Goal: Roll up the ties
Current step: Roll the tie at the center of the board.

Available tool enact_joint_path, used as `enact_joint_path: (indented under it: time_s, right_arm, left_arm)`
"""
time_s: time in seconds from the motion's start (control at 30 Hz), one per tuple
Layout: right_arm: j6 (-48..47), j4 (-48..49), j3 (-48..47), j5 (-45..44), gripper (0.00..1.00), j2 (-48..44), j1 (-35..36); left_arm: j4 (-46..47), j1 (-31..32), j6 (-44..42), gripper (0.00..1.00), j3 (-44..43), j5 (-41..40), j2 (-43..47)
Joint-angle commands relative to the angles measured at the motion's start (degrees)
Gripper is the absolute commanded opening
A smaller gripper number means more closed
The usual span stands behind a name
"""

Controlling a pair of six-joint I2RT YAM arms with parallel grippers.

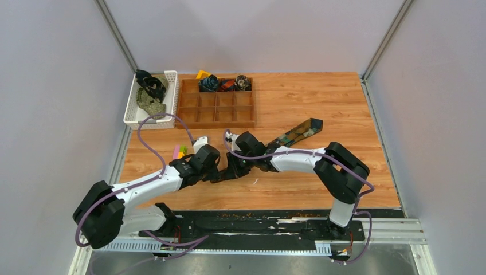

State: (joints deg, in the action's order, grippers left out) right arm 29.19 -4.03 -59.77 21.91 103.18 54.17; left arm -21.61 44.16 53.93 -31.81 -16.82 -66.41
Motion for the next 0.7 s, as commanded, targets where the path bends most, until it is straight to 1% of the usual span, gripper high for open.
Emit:
enact_joint_path:
  time_s: [0.0,0.13,0.27,0.33,0.67]
  right_arm:
    - [-1.1,0.9,1.3,-1.5,0.05,-3.4,-0.3]
    - [-1.1,0.6,2.1,-1.8,0.05,-4.4,-0.3]
    - [-1.3,0.2,2.6,-2.4,0.05,-5.6,-0.4]
    - [-1.5,-0.2,2.7,-2.9,0.05,-6.4,-0.4]
    - [-1.7,-1.1,3.7,-4.4,0.05,-8.6,-0.8]
  left_arm:
    - [-0.4,0.2,0.7,0.35,-1.0,2.4,-1.1]
    - [-1.8,1.5,1.0,0.47,-2.5,1.0,-0.7]
    - [-2.1,2.4,1.3,0.54,-3.5,0.8,-0.6]
    - [-2.1,2.9,1.3,0.56,-4.0,0.5,-0.5]
    - [-0.4,4.2,2.4,0.56,-5.0,0.6,-1.8]
